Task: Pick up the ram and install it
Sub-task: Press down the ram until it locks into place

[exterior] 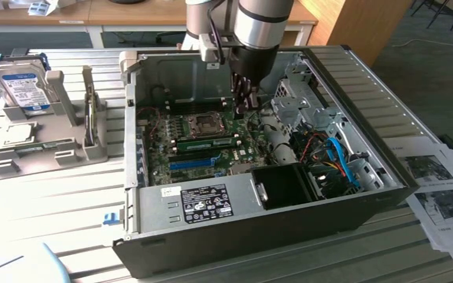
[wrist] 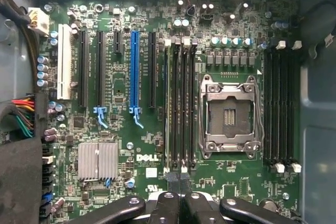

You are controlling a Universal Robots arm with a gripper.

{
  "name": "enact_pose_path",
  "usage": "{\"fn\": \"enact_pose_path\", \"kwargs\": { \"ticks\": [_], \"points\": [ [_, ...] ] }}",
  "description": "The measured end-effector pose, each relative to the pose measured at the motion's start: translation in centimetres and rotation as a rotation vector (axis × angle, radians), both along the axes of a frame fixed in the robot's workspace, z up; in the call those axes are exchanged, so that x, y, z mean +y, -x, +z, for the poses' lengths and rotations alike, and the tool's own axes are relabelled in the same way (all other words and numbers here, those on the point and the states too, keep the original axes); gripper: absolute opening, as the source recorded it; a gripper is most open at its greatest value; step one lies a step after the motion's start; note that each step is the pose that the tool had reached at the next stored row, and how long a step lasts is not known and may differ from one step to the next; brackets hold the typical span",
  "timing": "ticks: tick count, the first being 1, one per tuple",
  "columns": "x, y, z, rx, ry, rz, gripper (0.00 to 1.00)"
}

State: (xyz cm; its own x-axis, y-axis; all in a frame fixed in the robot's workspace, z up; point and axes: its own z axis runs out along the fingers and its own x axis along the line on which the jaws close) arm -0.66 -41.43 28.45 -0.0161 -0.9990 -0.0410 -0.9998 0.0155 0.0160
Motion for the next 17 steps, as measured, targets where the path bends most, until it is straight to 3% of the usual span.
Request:
{"fn": "enact_pose_path", "kwargs": {
  "ticks": [17],
  "points": [
    [0.0, 0.0, -2.18, 0.0, 0.0, -0.007, 0.09]
  ]
}}
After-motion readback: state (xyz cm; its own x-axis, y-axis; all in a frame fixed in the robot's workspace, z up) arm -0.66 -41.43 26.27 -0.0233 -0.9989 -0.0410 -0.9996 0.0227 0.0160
